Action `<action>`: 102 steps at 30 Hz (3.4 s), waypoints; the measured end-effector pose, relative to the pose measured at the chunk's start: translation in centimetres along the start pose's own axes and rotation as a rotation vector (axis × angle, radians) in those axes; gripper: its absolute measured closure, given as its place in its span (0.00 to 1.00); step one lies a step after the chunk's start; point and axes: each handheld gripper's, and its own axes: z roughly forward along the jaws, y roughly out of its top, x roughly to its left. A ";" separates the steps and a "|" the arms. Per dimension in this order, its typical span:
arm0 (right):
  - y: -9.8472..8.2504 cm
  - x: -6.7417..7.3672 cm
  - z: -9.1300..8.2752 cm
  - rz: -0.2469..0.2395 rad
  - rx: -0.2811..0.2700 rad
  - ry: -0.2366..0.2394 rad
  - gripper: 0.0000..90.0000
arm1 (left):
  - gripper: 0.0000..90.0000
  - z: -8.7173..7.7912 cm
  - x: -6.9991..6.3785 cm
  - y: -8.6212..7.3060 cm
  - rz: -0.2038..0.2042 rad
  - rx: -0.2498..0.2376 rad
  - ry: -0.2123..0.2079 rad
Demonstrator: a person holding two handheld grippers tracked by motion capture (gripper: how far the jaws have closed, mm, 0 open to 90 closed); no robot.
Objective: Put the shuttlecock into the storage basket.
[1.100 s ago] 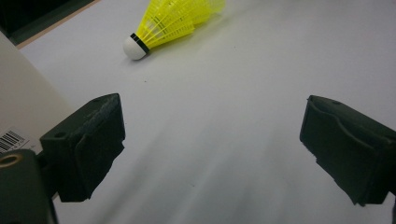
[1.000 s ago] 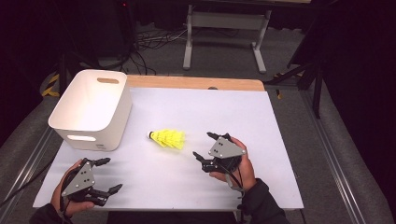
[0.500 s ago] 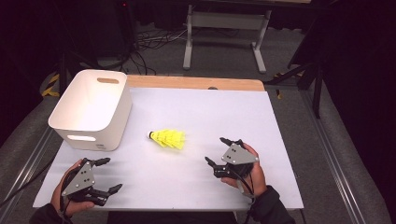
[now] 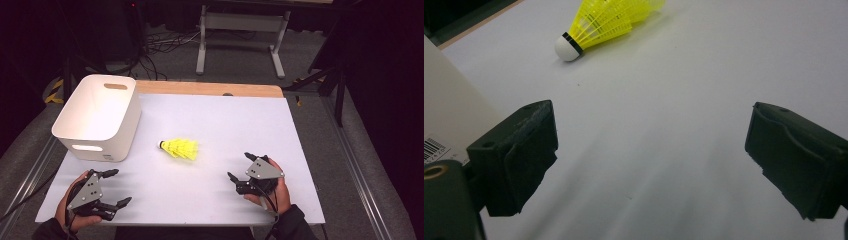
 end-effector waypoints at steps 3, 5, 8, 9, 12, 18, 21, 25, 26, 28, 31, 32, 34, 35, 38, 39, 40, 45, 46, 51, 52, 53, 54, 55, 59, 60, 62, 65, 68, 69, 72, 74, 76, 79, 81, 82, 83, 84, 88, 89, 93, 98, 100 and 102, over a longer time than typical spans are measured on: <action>-0.5 0.0 -0.1 0.002 0.009 -0.002 0.20 | 0.08 0.0 0.0 0.0 -0.002 -0.001 0.002; -0.9 -0.1 -0.2 0.008 0.013 0.002 0.19 | 0.08 -0.1 0.0 0.0 0.001 -0.002 0.004; -1.2 -0.1 -0.3 0.007 0.015 0.002 0.18 | 0.08 -0.1 0.0 0.0 0.003 -0.001 0.003; -1.4 -0.1 -0.3 0.010 0.014 0.002 0.17 | 0.08 0.0 0.0 0.0 0.004 -0.004 0.004; -1.7 -0.1 -0.3 0.017 0.015 0.005 0.16 | 0.08 0.0 0.0 0.0 0.005 -0.002 0.004; -1.6 0.0 -0.1 0.017 0.008 0.015 0.14 | 0.08 0.0 0.0 0.0 0.007 -0.002 0.006; -1.6 0.1 0.0 0.019 0.011 0.023 0.14 | 0.08 0.0 0.0 0.0 0.005 -0.002 0.004; -1.4 0.1 0.3 0.027 0.007 0.035 0.14 | 0.08 0.0 0.0 0.0 0.006 -0.002 0.005; -1.4 0.1 0.4 0.030 0.007 0.039 0.14 | 0.08 0.0 0.0 0.0 0.006 -0.002 0.004; -1.3 0.2 0.7 0.027 0.016 0.042 0.14 | 0.08 0.0 0.0 0.0 0.006 -0.002 0.005; -1.1 0.3 1.2 0.027 0.021 0.059 0.14 | 0.08 0.0 0.0 0.0 0.006 -0.002 0.004; -1.0 0.4 1.4 0.026 0.024 0.059 0.14 | 0.08 0.0 0.0 0.0 0.007 -0.002 0.004; -0.8 0.5 1.7 0.028 0.023 0.071 0.14 | 0.08 0.0 0.0 0.0 0.007 -0.002 0.003; -0.7 0.5 1.8 0.024 0.023 0.073 0.14 | 0.08 0.0 -0.1 0.0 0.008 -0.002 0.003; -0.3 0.6 2.2 0.022 0.021 0.082 0.14 | 0.08 0.1 0.0 0.0 0.005 -0.002 0.002; -0.3 0.6 2.2 0.022 0.021 0.082 0.14 | 0.08 0.1 0.0 0.0 0.005 -0.002 0.002; -0.2 0.7 2.3 0.025 0.020 0.085 0.14 | 0.08 0.1 -0.1 0.0 0.002 -0.003 -0.001; 0.5 0.7 3.1 0.035 0.023 0.108 0.13 | 0.08 0.1 -0.1 0.1 0.004 -0.001 0.003; 0.5 0.7 3.1 0.035 0.023 0.108 0.13 | 0.08 0.1 -0.1 0.0 0.004 -0.002 0.002; 1.1 1.0 4.1 0.027 0.033 0.130 0.13 | 0.08 0.1 -0.1 0.1 0.003 -0.001 0.002; 1.3 1.1 4.4 0.028 0.036 0.136 0.14 | 0.08 0.1 -0.1 0.1 0.003 -0.001 0.002; 1.4 1.1 4.6 0.030 0.036 0.145 0.14 | 0.08 0.1 -0.1 0.1 0.004 -0.001 0.003; 1.5 1.1 4.8 0.030 0.038 0.149 0.14 | 0.08 0.1 -0.1 0.1 0.003 -0.001 0.003; 1.8 1.2 5.2 0.027 0.043 0.155 0.14 | 0.08 0.1 -0.1 0.1 0.003 -0.001 0.002; 2.7 1.6 6.6 0.021 0.058 0.194 0.14 | 0.08 0.1 0.0 0.1 0.007 0.003 0.001; 2.8 1.7 6.9 0.021 0.061 0.203 0.14 | 0.08 0.1 0.0 0.0 0.005 0.003 0.001; 3.2 1.9 7.6 0.021 0.074 0.223 0.14 | 0.08 0.1 0.0 0.0 0.000 0.001 -0.002; 3.7 2.4 8.6 0.023 0.080 0.254 0.15 | 0.08 0.1 0.0 0.0 0.000 0.001 -0.003; 4.3 2.9 9.6 0.021 0.091 0.287 0.17 | 0.08 0.1 0.0 0.0 0.001 0.000 -0.004; 4.5 3.1 9.9 0.025 0.097 0.296 0.17 | 0.08 0.1 0.0 0.0 0.001 0.000 -0.004; 5.1 3.6 11.1 0.034 0.130 0.322 0.18 | 0.08 0.1 0.0 0.0 0.004 0.001 -0.004; 5.4 3.9 11.9 0.035 0.154 0.322 0.19 | 0.08 0.1 0.0 0.0 0.003 0.001 -0.006; 5.6 4.1 12.6 0.047 0.165 0.330 0.19 | 0.08 0.1 0.0 0.0 0.002 -0.001 -0.007; 6.0 4.4 13.8 0.073 0.180 0.337 0.20 | 0.08 0.1 0.0 0.0 0.000 -0.003 -0.009; 6.3 4.6 14.2 0.084 0.179 0.344 0.21 | 0.08 0.1 0.0 0.0 0.000 -0.004 -0.010; 6.4 4.7 14.4 0.087 0.183 0.344 0.22 | 0.08 0.1 0.0 0.0 0.000 -0.004 -0.011; 6.6 4.9 14.6 0.089 0.183 0.345 0.22 | 0.08 0.1 0.0 0.0 0.001 -0.004 -0.011; 6.8 5.0 14.8 0.096 0.181 0.348 0.23 | 0.08 0.1 0.0 0.0 0.001 -0.004 -0.013; 7.6 5.5 15.7 0.123 0.188 0.340 0.27 | 0.08 0.1 -0.1 0.0 0.001 -0.006 -0.013; 7.7 5.6 15.9 0.131 0.191 0.332 0.28 | 0.08 0.1 -0.1 0.0 0.002 -0.006 -0.014; 8.0 5.7 16.6 0.178 0.192 0.305 0.33 | 0.08 0.2 -0.2 0.0 0.004 -0.004 -0.019; 8.4 5.7 17.1 0.223 0.195 0.248 0.44 | 0.08 0.1 -0.1 0.0 0.005 -0.006 -0.017; 8.5 5.7 17.4 0.234 0.196 0.225 0.51 | 0.08 0.1 -0.2 0.0 0.005 -0.005 -0.019; 8.6 5.7 17.6 0.236 0.202 0.202 0.59 | 0.08 0.2 -0.2 0.0 0.004 -0.005 -0.019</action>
